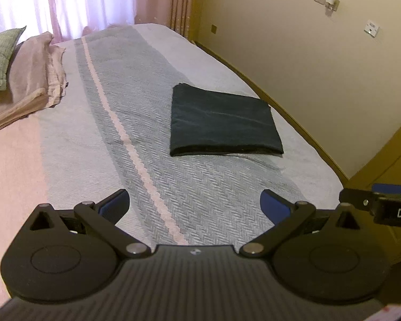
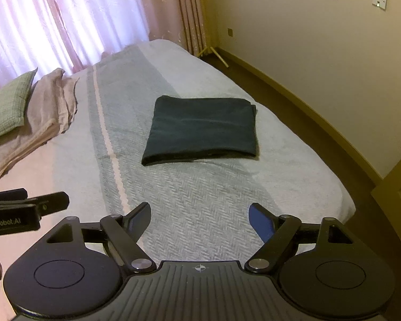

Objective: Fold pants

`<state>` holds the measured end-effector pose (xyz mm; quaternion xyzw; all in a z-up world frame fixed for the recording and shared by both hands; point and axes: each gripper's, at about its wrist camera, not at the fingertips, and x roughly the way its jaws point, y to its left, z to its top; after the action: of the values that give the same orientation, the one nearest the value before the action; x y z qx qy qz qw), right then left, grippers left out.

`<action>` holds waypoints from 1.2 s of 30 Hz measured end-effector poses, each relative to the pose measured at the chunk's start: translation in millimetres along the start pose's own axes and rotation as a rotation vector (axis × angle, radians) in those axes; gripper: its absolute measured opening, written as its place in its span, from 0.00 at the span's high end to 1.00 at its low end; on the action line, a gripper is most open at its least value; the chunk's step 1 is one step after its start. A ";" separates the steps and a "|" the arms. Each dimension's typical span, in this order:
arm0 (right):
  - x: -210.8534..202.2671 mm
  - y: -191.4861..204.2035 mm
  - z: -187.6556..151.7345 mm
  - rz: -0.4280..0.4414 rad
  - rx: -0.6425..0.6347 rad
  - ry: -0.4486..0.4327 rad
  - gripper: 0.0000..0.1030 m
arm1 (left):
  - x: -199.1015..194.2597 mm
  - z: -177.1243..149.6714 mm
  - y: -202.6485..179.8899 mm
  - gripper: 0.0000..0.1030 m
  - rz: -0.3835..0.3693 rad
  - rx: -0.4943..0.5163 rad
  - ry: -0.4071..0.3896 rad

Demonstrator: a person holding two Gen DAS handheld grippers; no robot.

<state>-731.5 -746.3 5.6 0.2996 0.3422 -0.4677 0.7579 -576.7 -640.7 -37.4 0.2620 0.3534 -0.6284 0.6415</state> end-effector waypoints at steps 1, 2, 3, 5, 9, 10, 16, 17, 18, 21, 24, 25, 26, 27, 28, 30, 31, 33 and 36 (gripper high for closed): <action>-0.1 -1.5 0.1 0.001 0.005 0.000 0.24 | 0.6 -0.1 -3.2 0.01 0.003 0.006 0.001; -0.2 -2.1 0.4 0.003 0.009 -0.001 0.24 | 1.3 -0.3 -5.4 0.01 0.002 0.011 0.003; 0.1 -3.1 0.8 0.008 0.011 0.000 0.24 | 2.2 -0.8 -7.5 0.01 0.000 0.016 0.008; 0.2 -4.3 0.6 0.011 0.009 0.001 0.21 | 3.9 -1.2 -11.7 0.01 -0.001 0.024 0.015; 1.6 -6.2 0.7 0.010 0.009 0.004 0.18 | 5.6 -0.8 -17.6 0.01 -0.008 0.030 0.019; 1.9 -6.4 0.9 0.011 0.010 0.005 0.17 | 6.3 0.3 -18.2 0.01 -0.007 0.031 0.019; 2.5 -7.0 2.1 0.009 0.010 0.006 0.16 | 8.9 2.9 -19.2 0.01 -0.002 0.026 0.024; 2.4 -7.0 2.1 0.009 0.011 0.006 0.16 | 9.2 3.3 -19.2 0.01 -0.002 0.025 0.025; 2.5 -6.9 2.6 0.009 0.011 0.005 0.16 | 9.5 3.4 -18.9 0.01 -0.001 0.023 0.025; 3.0 -5.9 4.3 0.008 0.007 0.004 0.16 | 9.8 3.1 -18.7 0.01 0.005 0.028 0.025; 3.2 -5.7 5.1 0.007 0.002 0.003 0.16 | 10.4 3.3 -18.6 0.01 0.005 0.033 0.023; 3.3 -4.6 5.2 0.006 0.000 0.005 0.16 | 10.8 3.7 -19.3 0.01 0.007 0.035 0.023; 3.5 -3.7 5.8 0.007 -0.004 0.007 0.16 | 11.0 3.7 -19.7 0.01 0.008 0.037 0.025; 3.5 -2.9 5.8 0.007 -0.009 0.008 0.16 | 11.1 4.1 -19.6 0.01 0.008 0.037 0.026; 3.3 -2.1 6.2 0.005 -0.012 0.006 0.16 | 11.4 4.5 -19.6 0.01 0.008 0.036 0.025; 2.5 -1.6 6.0 0.000 -0.014 0.002 0.16 | 11.5 5.0 -19.6 0.01 0.009 0.039 0.024; 2.3 -2.3 6.1 0.000 -0.016 0.003 0.16 | 11.8 5.9 -19.9 0.01 0.010 0.039 0.022; 1.8 -2.7 6.1 -0.003 -0.018 0.002 0.16 | 12.2 6.5 -21.1 0.01 0.008 0.040 0.020; 0.8 -3.1 5.9 -0.006 -0.016 0.000 0.16 | 13.4 8.4 -23.5 0.01 0.006 0.044 0.019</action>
<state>-732.7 -752.5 8.0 0.2924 0.3471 -0.4671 0.7588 -599.6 -657.2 -40.2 0.2831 0.3449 -0.6316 0.6341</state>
